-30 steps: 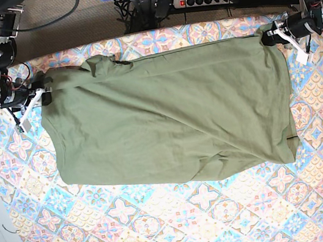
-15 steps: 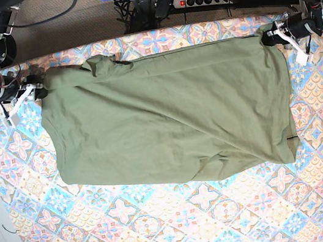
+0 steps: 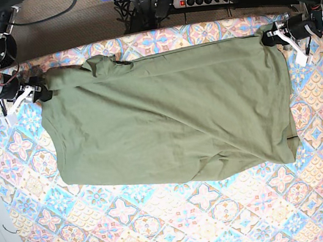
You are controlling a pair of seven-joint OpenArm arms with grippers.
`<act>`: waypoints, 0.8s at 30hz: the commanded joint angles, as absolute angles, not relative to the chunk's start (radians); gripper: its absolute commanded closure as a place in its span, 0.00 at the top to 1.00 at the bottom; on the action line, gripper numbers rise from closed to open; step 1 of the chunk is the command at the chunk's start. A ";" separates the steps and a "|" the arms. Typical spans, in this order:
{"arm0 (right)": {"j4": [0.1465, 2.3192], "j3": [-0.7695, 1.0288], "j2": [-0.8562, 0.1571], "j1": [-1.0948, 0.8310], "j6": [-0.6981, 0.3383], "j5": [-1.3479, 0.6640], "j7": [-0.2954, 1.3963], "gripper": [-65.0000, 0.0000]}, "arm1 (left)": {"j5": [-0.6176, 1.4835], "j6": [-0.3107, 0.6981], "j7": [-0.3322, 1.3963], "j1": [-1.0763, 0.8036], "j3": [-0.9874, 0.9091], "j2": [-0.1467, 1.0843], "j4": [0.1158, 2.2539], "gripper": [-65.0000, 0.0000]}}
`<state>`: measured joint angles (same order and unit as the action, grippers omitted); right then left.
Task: Layout the t-shirt on the table in an organized manner, then fold the t-shirt properly
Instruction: 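Grasp the two shirt corners with both grippers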
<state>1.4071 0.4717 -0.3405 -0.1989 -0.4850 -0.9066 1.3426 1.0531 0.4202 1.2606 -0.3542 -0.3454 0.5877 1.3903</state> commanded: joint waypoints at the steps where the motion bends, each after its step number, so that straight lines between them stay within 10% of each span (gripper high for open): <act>1: 1.406 0.453 -0.329 -0.202 -0.484 -0.895 1.379 0.54 | 1.038 0.418 1.265 -0.352 -0.344 0.602 1.392 0.00; 10: 1.408 0.375 -0.320 -0.200 -0.484 -0.895 1.371 0.48 | 1.038 0.418 1.265 -0.352 -0.344 0.602 1.392 0.00; 17: 1.417 0.392 -0.323 -0.200 -0.486 -0.895 1.365 0.00 | 1.046 0.418 1.262 -0.309 -0.354 0.602 1.394 0.00; 24: 1.422 0.590 -0.323 -0.196 -0.576 -0.895 1.357 0.01 | 1.050 0.418 1.260 -0.199 -0.358 0.599 1.394 0.00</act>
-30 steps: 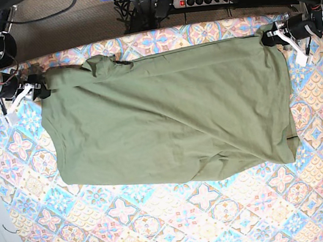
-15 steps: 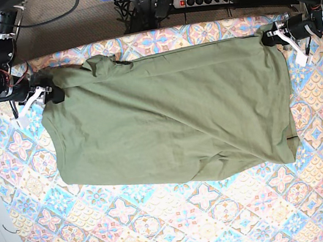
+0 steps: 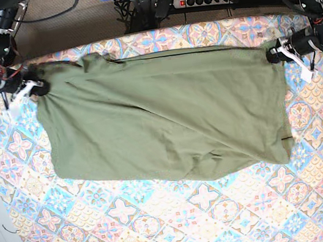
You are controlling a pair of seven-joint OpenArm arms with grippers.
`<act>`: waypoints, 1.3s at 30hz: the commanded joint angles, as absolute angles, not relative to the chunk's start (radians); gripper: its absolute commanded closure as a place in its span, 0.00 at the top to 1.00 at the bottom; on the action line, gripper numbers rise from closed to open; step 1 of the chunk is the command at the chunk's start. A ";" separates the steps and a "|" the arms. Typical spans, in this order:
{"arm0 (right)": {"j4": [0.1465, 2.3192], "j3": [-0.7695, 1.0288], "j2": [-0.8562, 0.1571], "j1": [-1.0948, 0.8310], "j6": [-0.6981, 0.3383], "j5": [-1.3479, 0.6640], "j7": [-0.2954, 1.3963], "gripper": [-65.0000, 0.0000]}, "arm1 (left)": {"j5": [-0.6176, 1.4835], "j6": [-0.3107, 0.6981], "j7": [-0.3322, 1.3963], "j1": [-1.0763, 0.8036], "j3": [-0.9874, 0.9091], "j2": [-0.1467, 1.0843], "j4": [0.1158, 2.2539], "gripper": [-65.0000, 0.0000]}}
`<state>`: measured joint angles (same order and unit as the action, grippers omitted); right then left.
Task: Layout the t-shirt on the table in an organized manner, then fold the t-shirt properly
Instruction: 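Grasp the two shirt corners with both grippers, then lift the shirt with both grippers and shake it in the air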
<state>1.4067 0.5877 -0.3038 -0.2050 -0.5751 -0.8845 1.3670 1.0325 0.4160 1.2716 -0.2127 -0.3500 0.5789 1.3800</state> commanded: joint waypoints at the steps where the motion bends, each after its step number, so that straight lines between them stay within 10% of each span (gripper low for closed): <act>1: 1.431 0.607 -0.325 -0.176 -0.604 -0.895 1.357 0.01 | 1.050 0.418 1.262 -0.174 -0.367 0.596 1.394 0.00; 22: 1.448 0.615 -0.326 0.288 -0.621 -0.897 1.356 0.01 | 1.041 0.412 1.265 0.389 -0.403 0.483 1.368 0.00; 39: 0.826 0.318 -0.418 1.044 -0.621 -0.891 1.075 0.02 | 0.796 0.412 1.030 1.164 -0.397 0.395 0.699 0.00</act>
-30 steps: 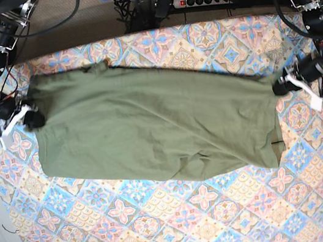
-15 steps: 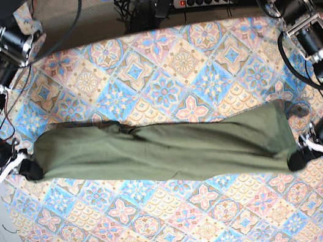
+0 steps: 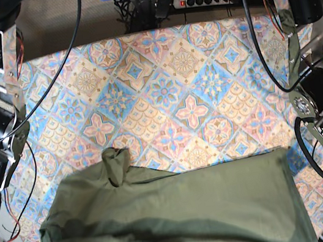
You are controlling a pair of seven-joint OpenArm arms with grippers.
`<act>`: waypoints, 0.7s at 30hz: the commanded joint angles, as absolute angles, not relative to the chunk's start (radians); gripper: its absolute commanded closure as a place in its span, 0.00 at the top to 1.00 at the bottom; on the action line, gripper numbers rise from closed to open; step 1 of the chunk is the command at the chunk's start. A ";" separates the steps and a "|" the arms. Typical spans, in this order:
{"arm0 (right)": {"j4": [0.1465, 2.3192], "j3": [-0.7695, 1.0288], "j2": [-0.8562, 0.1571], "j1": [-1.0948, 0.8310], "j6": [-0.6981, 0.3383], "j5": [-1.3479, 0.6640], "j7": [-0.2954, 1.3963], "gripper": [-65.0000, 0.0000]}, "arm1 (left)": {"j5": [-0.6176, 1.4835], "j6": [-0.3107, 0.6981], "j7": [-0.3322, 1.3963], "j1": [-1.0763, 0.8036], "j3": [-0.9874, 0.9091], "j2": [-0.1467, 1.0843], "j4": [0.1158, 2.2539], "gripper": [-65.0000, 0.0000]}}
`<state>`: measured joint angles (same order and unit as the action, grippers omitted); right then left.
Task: Layout the t-shirt on the table in an organized manner, then fold the t-shirt properly
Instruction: 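Lift the shirt with both grippers and shake it in the air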
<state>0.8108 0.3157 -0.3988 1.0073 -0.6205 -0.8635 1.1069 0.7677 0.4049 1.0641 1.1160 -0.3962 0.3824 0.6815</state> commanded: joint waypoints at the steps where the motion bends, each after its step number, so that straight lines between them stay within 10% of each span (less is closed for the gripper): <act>1: 0.814 0.303 -0.418 1.081 -0.621 -0.891 1.055 0.02 | 0.794 0.412 1.015 1.202 -0.397 0.395 0.679 0.00; 14: 0.786 0.294 -0.418 1.283 -0.621 -0.911 1.148 0.01 | 0.809 0.412 1.092 1.309 -0.348 0.437 0.641 0.00; 21: 0.862 0.294 -0.429 0.981 -0.621 -1.079 1.239 0.01 | 0.963 0.412 1.204 1.055 -0.340 0.521 0.912 0.00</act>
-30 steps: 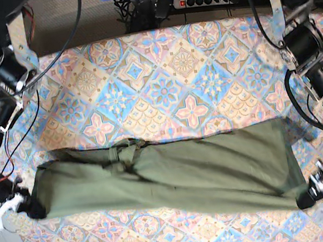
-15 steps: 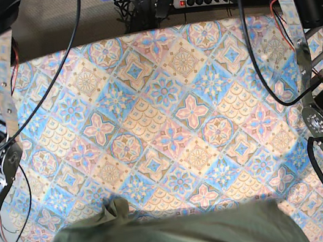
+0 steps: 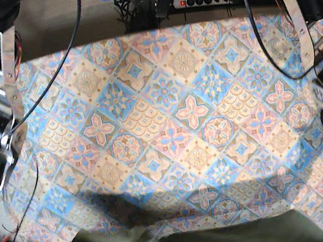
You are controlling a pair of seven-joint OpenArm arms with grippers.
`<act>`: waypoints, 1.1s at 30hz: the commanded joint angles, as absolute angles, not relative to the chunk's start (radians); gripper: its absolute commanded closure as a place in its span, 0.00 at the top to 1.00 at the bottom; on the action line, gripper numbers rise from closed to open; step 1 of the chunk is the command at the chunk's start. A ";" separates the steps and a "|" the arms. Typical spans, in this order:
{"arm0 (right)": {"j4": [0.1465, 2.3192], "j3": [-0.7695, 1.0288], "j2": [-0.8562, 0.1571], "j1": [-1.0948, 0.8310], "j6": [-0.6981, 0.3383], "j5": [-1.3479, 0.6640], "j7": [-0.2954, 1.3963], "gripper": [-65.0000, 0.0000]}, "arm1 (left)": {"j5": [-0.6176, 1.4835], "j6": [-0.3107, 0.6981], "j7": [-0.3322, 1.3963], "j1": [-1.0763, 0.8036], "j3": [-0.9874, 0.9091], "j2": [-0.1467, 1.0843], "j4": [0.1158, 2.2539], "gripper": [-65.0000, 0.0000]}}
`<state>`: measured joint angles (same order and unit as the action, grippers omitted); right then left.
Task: Layout the t-shirt on the table in an organized manner, then fold the t-shirt properly
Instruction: 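Lift the shirt with both grippers and shake it in the air, then lay the held shirt back down flat across the table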
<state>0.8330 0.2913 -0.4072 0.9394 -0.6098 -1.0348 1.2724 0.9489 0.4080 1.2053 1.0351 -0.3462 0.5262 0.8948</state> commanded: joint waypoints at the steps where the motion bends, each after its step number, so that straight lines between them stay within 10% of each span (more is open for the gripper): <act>1: 0.883 0.294 -0.433 0.935 -0.621 -1.084 1.239 0.01 | 0.963 0.412 1.221 1.012 -0.340 0.527 0.943 0.00; 18: 1.216 0.294 -0.438 0.266 -0.619 -1.201 1.305 0.02 | 1.125 0.412 1.322 0.165 -0.433 0.630 1.374 0.00; 33: 1.250 0.294 -0.478 0.084 -0.615 -1.201 1.336 0.12 | 1.121 0.415 1.316 -0.225 -0.562 0.664 1.529 0.00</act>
